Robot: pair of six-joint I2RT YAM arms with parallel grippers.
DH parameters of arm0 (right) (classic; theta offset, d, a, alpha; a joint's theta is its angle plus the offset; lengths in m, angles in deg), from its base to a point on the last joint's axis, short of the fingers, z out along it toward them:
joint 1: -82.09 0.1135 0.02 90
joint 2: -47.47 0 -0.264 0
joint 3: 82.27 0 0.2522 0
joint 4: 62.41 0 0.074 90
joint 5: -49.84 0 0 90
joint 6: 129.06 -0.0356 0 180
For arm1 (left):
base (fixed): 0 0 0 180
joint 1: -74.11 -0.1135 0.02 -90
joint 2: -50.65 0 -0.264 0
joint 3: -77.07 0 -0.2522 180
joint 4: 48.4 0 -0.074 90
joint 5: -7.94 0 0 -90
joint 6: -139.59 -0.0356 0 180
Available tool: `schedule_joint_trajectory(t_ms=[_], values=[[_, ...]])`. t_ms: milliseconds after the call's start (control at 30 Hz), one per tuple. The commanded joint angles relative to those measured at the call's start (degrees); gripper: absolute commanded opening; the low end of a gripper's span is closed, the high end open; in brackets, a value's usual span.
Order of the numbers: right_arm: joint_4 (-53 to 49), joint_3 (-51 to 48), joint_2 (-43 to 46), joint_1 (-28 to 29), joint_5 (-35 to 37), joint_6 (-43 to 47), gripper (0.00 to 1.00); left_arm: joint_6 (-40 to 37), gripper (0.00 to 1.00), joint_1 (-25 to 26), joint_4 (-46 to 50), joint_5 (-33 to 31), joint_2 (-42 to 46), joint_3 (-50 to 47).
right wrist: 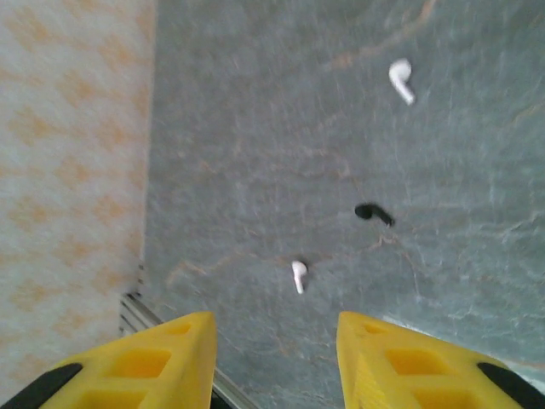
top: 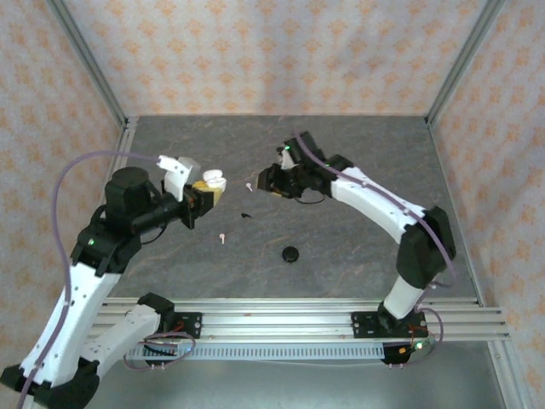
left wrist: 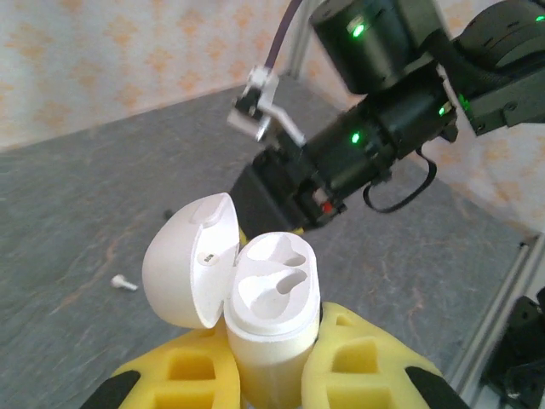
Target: Insert wireless bluetooth earbuds into charging case
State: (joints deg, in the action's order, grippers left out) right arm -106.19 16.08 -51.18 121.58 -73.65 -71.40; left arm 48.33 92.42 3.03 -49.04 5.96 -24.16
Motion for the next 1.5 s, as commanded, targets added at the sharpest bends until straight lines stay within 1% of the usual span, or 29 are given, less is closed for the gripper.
schedule_joint_trajectory(t_ms=[0, 67, 167, 300, 367, 433, 567, 667, 800, 933, 1067, 1367, 1467], values=[[-5.8, 6.1, -5.7, 4.1, 3.5, -2.3, 0.38, -1.8, 0.00, -0.5, 8.1, -7.2, 5.1, -0.9], [-9.2, 11.1, -11.3, 6.6, 3.6, -3.5, 0.36, -1.7, 0.00, -0.5, 9.3, -8.3, 8.1, -1.5], [-11.5, 16.2, -17.3, 10.2, 5.4, -5.8, 0.34, -0.9, 0.00, -0.5, 11.6, -9.7, 11.1, -1.7], [-13.0, 20.6, -22.3, 14.6, 8.4, -10.4, 0.30, 0.0, 0.00, -0.5, 14.6, -8.8, 12.8, -0.4], [-14.0, 22.2, -24.5, 16.2, 10.2, -12.4, 0.29, 1.3, 0.00, -0.5, 16.5, -9.6, 13.4, -0.1], [-15.7, 24.4, -26.7, 17.4, 11.6, -13.1, 0.29, 3.3, 0.00, -0.4, 18.0, -9.8, 14.0, -0.3], [-21.1, 30.5, -31.2, 19.4, 15.1, -12.3, 0.35, 7.2, 0.00, -0.5, 19.7, -7.2, 16.3, -1.8], [-23.0, 33.5, -33.9, 19.9, 16.6, -11.4, 0.35, 10.2, 0.00, -0.5, 18.3, -7.3, 19.5, -4.1], [-26.0, 37.6, -36.4, 19.9, 18.7, -10.2, 0.35, 11.6, 0.00, -0.5, 16.3, -7.8, 22.6, -5.6], [-27.7, 41.3, -38.9, 20.0, 19.9, -8.9, 0.35, 12.5, 0.00, -0.5, 15.6, -6.1, 22.3, -6.7], [-31.3, 45.6, -41.9, 19.9, 19.6, -7.7, 0.35, 13.4, 0.00, -0.4, 15.1, -5.7, 21.4, -7.7], [-32.5, 46.9, -44.2, 19.3, 19.1, -6.5, 0.34, 13.7, 0.00, -0.4, 14.2, -6.3, 20.8, -8.4], [-32.4, 47.0, -45.0, 19.1, 18.3, -6.1, 0.32, 13.9, 0.00, -0.4, 14.0, -5.9, 20.4, -8.8]])
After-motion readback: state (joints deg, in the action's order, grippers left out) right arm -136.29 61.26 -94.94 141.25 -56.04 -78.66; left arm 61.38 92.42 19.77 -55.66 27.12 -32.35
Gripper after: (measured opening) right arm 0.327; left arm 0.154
